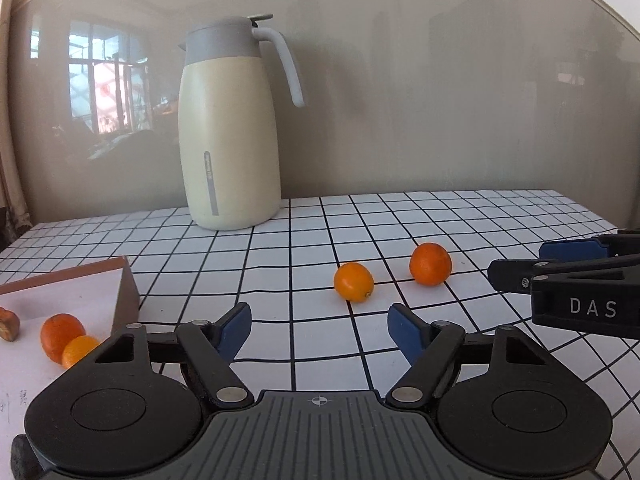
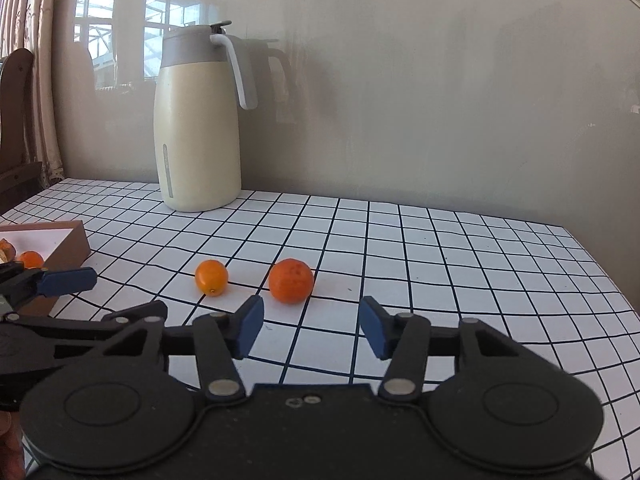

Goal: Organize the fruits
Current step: 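Move both open tools back toward the two oranges left on the table, then grasp the mandarin with the right tool while the left tool approaches a kumquat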

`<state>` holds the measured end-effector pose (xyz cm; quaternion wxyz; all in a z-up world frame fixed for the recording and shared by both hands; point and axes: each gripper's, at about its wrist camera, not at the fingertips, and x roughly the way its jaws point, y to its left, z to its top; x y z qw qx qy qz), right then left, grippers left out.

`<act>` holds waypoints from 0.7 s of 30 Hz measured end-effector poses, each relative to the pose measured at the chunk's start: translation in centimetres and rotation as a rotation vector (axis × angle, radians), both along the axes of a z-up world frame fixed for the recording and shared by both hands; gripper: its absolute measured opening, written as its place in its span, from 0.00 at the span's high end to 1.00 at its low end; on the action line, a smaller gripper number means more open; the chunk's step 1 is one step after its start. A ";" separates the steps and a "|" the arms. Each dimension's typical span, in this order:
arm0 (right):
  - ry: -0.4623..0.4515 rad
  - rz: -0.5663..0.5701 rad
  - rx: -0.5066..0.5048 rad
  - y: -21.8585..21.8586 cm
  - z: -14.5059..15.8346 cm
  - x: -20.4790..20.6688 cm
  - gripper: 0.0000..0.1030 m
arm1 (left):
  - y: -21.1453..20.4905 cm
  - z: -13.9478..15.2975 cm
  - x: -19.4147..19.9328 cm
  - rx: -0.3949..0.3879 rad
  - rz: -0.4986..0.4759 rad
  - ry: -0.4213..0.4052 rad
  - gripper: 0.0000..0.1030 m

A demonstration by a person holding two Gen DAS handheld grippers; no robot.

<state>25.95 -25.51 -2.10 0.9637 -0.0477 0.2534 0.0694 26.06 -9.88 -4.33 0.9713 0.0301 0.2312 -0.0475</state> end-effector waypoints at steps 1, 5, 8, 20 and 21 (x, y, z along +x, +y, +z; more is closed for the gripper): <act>0.007 0.001 -0.002 0.0 -0.1 0.5 0.59 | -0.2 -0.1 0.5 -0.002 -0.003 0.005 0.31; 0.033 0.008 0.005 0.1 -0.6 2.3 0.62 | -1.1 -0.4 2.3 0.004 -0.013 0.015 0.32; 0.054 0.007 0.014 0.1 -0.9 3.6 0.64 | -1.4 -0.8 3.5 0.006 -0.016 0.030 0.36; 0.122 0.035 0.046 0.3 -2.2 6.5 0.66 | -1.4 -1.2 6.9 0.008 -0.009 0.076 0.42; 0.128 0.040 0.049 0.4 -2.2 6.7 0.67 | -1.3 -1.2 6.9 0.012 -0.003 0.074 0.42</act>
